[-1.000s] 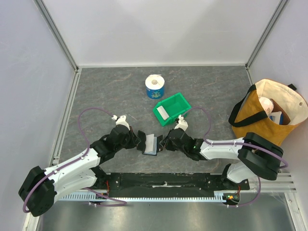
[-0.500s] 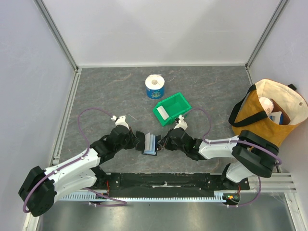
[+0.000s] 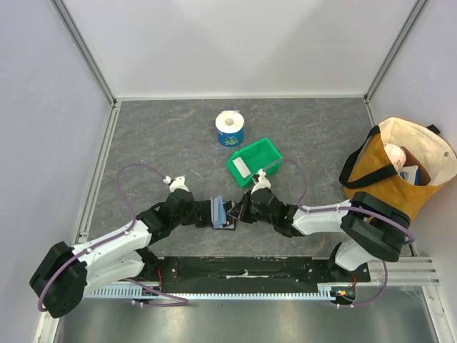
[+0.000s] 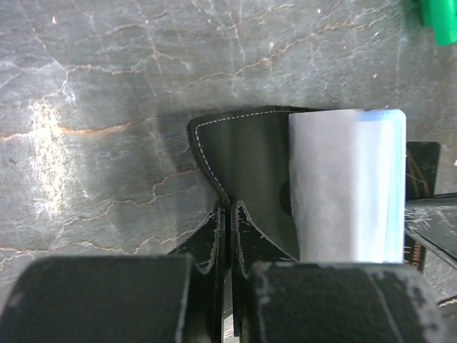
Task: Put the credit cards into the card holder
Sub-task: Open the card holder at the center of the board.
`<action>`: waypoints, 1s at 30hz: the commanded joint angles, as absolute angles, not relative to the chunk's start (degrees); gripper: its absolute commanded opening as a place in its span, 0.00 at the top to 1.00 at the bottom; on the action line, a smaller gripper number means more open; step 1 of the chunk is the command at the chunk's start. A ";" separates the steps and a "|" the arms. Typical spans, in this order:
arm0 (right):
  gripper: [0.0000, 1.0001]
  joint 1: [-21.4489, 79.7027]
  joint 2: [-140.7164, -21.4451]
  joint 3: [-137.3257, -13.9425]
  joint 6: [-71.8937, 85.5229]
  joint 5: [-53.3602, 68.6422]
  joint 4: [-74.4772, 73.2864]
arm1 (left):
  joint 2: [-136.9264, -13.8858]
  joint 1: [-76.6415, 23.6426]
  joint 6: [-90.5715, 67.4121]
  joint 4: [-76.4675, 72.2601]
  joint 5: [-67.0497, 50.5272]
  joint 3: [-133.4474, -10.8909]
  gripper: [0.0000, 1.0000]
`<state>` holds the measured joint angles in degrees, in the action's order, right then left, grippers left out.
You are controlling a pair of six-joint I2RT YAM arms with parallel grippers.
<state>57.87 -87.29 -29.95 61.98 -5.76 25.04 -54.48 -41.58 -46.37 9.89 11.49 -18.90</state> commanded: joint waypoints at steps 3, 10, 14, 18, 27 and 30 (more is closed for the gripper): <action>1.00 58.09 -88.59 -33.75 59.59 -1.32 30.67 | -53.79 -41.57 -47.55 10.29 11.95 -17.32 0.98; 1.00 58.01 -90.09 -33.23 58.98 -1.05 31.29 | -55.28 -41.48 -46.50 7.13 9.94 -15.91 0.98; 1.00 58.01 -89.38 -32.61 56.87 -0.18 32.87 | -55.81 -41.48 -44.74 3.69 7.65 -15.12 0.98; 1.00 58.09 -90.00 -33.58 56.16 -0.18 31.29 | -55.02 -41.48 -42.81 0.27 5.11 -14.15 0.98; 1.00 58.01 -86.14 -30.24 55.02 -0.18 30.15 | -56.86 -41.49 -39.73 -6.24 0.26 -13.10 0.98; 1.00 58.01 -84.73 -28.92 55.20 -0.87 30.15 | -58.97 -41.49 -39.64 -7.64 -1.40 -13.18 0.98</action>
<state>57.91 -87.79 -30.55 56.47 -0.62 29.45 -56.75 -41.58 -42.46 -2.81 1.30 -13.52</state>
